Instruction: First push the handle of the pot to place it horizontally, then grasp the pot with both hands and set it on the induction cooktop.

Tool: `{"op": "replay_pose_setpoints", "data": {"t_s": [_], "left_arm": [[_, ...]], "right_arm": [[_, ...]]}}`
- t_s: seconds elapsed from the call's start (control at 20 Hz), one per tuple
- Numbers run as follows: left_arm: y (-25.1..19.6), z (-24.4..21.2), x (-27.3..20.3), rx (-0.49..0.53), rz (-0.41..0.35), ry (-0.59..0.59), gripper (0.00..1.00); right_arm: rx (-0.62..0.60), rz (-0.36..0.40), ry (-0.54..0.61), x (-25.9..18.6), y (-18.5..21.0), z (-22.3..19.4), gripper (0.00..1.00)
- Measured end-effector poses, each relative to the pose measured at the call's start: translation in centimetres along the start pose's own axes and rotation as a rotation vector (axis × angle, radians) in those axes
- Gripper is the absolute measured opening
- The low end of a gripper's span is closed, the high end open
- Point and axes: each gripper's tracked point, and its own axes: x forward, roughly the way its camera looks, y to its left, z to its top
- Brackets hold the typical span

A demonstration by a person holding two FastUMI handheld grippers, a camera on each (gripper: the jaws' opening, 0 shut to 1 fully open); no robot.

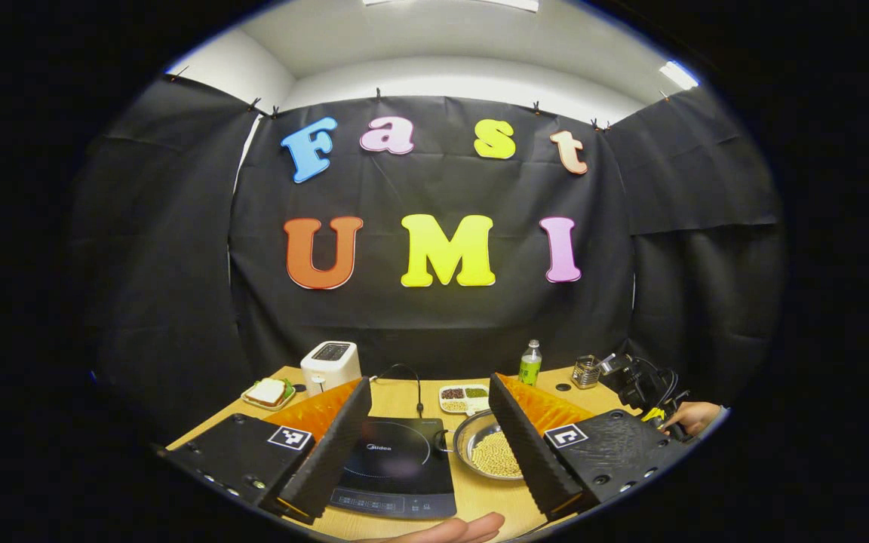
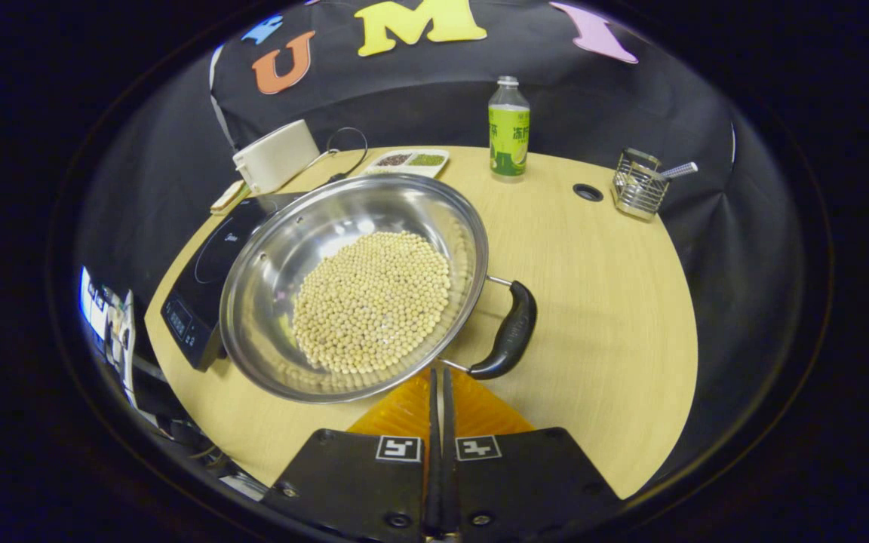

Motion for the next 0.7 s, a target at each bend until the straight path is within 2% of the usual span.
{"op": "replay_pose_setpoints", "data": {"t_s": [0.5,0.55,0.65,0.7], "left_arm": [[0.1,-0.8,4.8,0.010,0.009,0.012,0.96],[-0.1,-1.0,5.2,0.009,0.006,0.017,0.96],[-0.4,-1.4,5.9,0.003,-0.006,0.022,0.96],[-0.4,-1.8,6.5,-0.003,-0.009,0.029,0.96]], "right_arm": [[-0.047,-0.026,-0.030,0.7,-1.9,1.5,0.04],[-0.031,-0.033,-0.045,0.8,-2.2,1.9,0.01],[-0.028,-0.038,-0.052,0.9,-2.7,2.1,0.04],[-0.030,-0.040,-0.054,0.9,-2.7,2.2,0.01]]}}
